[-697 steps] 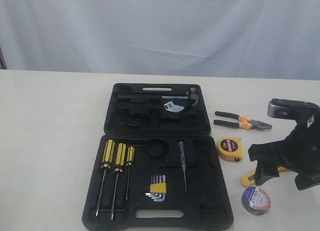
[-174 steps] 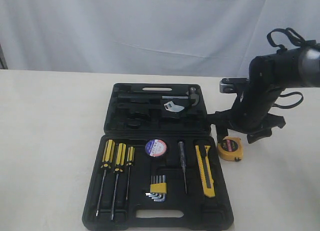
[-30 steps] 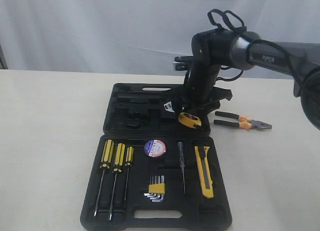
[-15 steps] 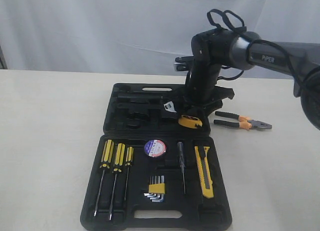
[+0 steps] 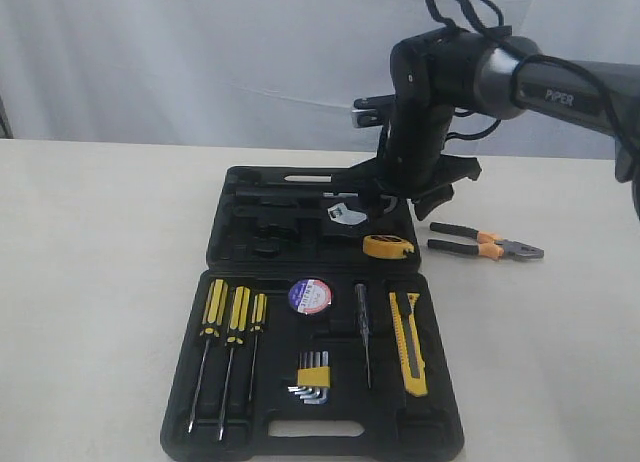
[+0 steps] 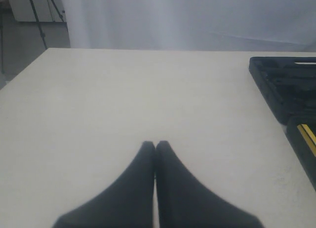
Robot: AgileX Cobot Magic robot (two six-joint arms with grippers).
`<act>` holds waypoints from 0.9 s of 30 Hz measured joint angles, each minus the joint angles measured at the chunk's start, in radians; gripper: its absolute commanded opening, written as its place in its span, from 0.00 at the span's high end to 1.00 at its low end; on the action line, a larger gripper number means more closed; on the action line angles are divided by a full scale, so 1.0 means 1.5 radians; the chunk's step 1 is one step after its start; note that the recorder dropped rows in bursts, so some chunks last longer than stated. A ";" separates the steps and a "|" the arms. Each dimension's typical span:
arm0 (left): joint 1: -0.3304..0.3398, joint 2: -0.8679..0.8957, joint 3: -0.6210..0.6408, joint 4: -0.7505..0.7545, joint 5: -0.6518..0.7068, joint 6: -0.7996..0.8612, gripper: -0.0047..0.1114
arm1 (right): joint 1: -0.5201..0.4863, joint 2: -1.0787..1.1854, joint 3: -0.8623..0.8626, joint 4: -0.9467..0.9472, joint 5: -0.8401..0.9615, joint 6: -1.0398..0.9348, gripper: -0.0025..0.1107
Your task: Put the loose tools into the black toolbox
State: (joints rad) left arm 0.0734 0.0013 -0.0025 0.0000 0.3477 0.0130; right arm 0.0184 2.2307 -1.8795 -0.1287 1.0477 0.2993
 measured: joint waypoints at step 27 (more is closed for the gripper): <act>0.000 0.000 0.000 0.000 0.000 0.000 0.96 | 0.000 0.000 0.000 0.050 0.055 -0.096 0.98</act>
State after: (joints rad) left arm 0.0734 0.0013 -0.0025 0.0000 0.3477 0.0130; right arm 0.0184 2.2302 -1.8795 -0.0541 1.1297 0.1549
